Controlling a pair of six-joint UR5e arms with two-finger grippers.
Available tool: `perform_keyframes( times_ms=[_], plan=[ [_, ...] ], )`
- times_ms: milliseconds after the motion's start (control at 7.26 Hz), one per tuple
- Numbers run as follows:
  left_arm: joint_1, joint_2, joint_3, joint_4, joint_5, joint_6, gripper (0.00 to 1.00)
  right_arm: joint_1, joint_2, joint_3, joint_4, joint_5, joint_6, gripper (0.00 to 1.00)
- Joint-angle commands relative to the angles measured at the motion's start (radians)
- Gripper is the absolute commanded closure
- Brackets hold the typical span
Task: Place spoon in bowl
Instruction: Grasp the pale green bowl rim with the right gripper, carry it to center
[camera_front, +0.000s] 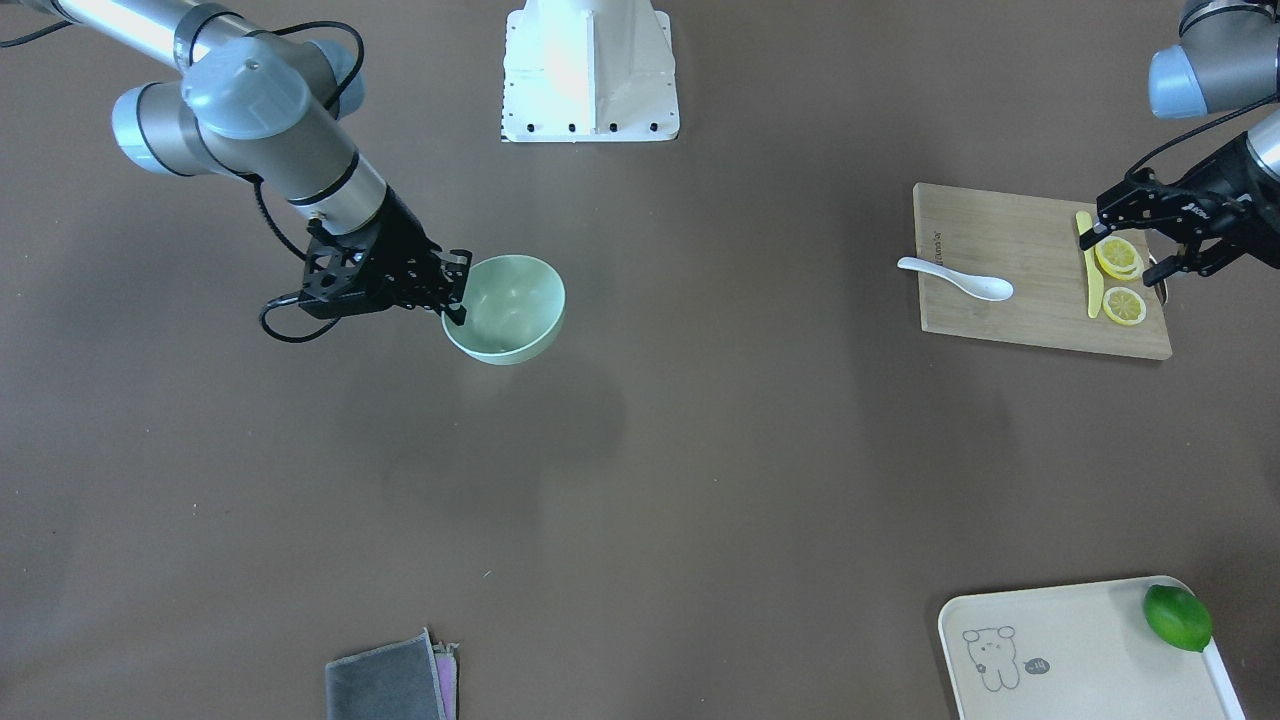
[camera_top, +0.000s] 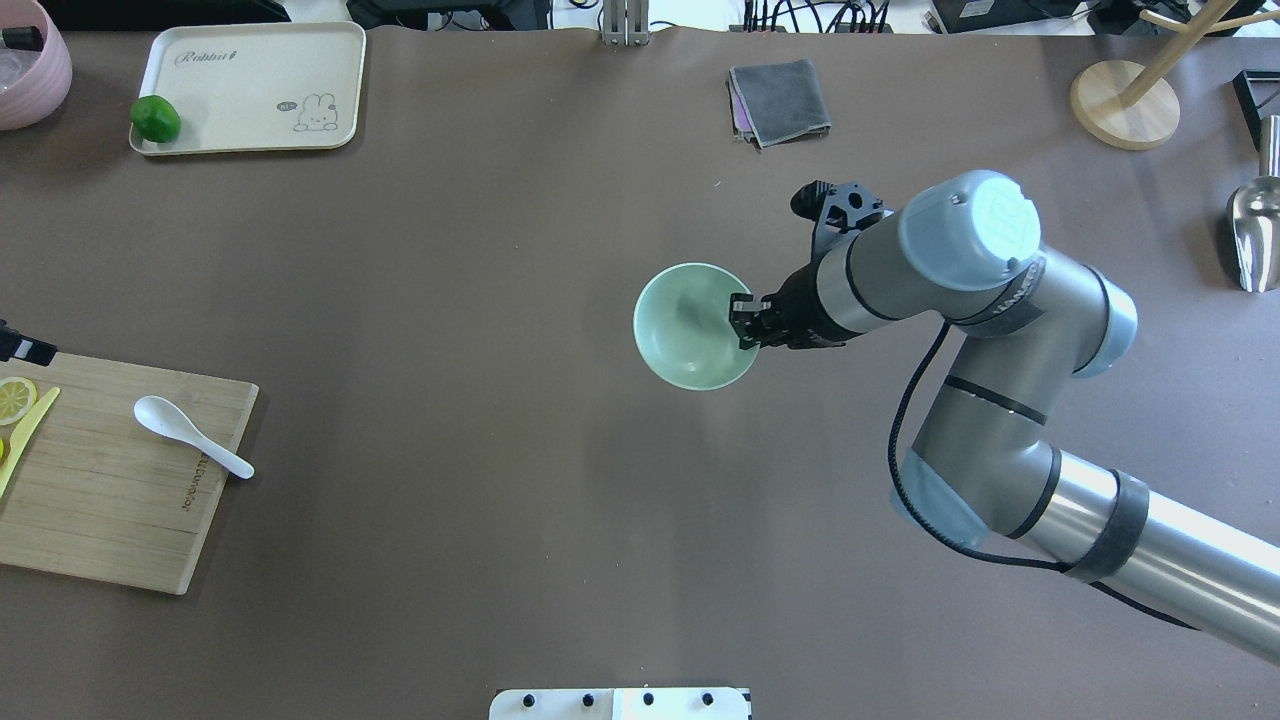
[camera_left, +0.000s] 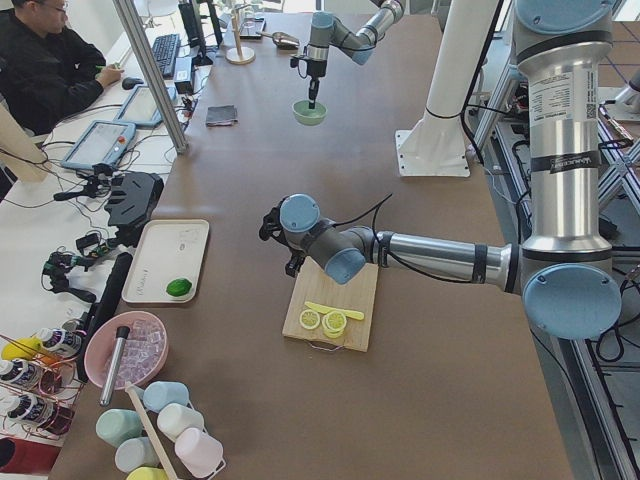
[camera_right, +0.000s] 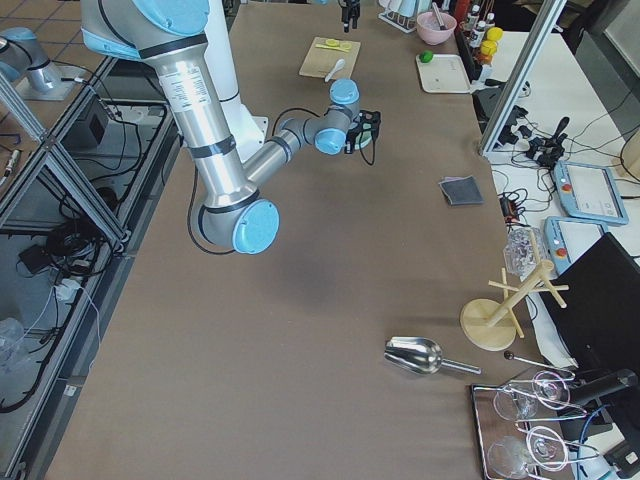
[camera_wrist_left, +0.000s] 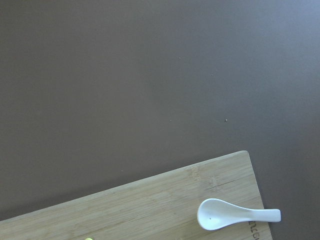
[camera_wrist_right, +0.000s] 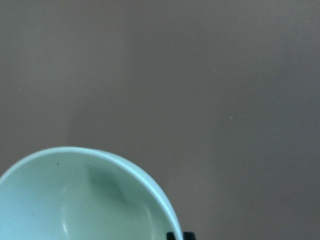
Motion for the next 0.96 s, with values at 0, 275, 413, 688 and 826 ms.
perform_keyframes(
  times_ms=[0,275,413,688,826],
  plan=[
    [0.044,-0.028,0.009,-0.001,0.021,-0.001,0.03,-0.095,0.083,-0.088,-0.017,-0.136,0.024,1.00],
    [0.055,-0.030,0.019,-0.002,0.035,-0.001,0.03,-0.105,0.139,-0.160,-0.008,-0.136,0.044,1.00],
    [0.056,-0.030,0.021,-0.004,0.035,-0.001,0.03,-0.106,0.151,-0.176,-0.006,-0.136,0.067,1.00],
    [0.060,-0.030,0.024,-0.004,0.035,-0.001,0.03,-0.112,0.186,-0.214,-0.004,-0.136,0.068,0.14],
    [0.066,-0.030,0.027,-0.005,0.036,-0.001,0.03,-0.112,0.197,-0.203,-0.006,-0.132,0.073,0.00]
  ],
)
